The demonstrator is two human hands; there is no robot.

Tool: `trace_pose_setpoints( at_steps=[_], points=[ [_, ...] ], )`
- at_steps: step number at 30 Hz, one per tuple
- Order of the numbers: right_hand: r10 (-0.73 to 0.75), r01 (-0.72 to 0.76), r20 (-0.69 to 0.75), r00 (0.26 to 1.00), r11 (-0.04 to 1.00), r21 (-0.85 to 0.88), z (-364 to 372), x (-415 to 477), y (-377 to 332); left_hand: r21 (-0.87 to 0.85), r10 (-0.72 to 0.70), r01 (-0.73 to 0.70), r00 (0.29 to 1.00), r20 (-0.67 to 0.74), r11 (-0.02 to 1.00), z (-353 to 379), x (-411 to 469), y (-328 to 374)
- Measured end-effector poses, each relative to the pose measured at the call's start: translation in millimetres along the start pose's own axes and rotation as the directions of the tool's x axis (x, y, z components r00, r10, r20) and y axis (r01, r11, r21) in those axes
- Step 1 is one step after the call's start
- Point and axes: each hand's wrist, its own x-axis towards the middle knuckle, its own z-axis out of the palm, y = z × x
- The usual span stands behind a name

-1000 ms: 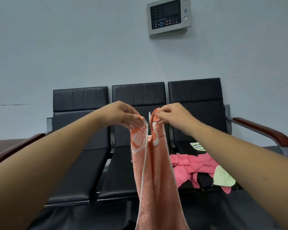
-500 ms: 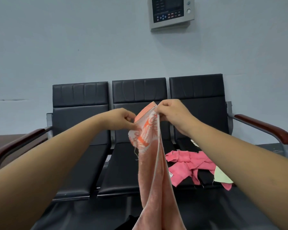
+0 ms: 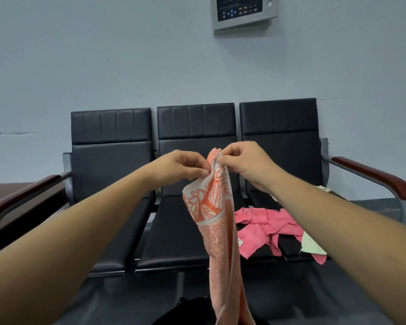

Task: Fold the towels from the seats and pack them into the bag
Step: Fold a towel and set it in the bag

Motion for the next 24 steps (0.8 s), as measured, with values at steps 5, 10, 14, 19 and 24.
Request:
trace_pose_setpoints(
  at_steps=[5, 10, 14, 19, 24],
  points=[
    [-0.023, 0.022, 0.011, 1.0, 0.997, 0.076, -3, 0, 7, -0.003, -0.025, 0.025, 0.998, -0.058, 1.0, 9, 3, -7],
    [-0.04, 0.032, 0.099, 0.994, 0.996, 0.088, -6, -2, 11, -0.017, -0.033, 0.033, 0.999, -0.02, 0.999, 11, 6, -9],
    [-0.037, 0.03, 0.138, 0.99, 0.998, 0.053, -7, -1, 12, 0.033, -0.085, 0.087, 0.996, -0.041, 0.996, 9, 7, -11],
    [0.006, -0.007, 0.039, 0.999, 1.0, 0.02, -8, 3, 19, 0.04, -0.082, 0.082, 0.997, -0.015, 0.996, 2, 4, -15],
    [0.072, -0.065, -0.081, 0.994, 0.994, 0.086, -8, 10, 29, -0.003, -0.138, 0.138, 0.99, -0.014, 0.99, 6, 2, -23]
  ],
)
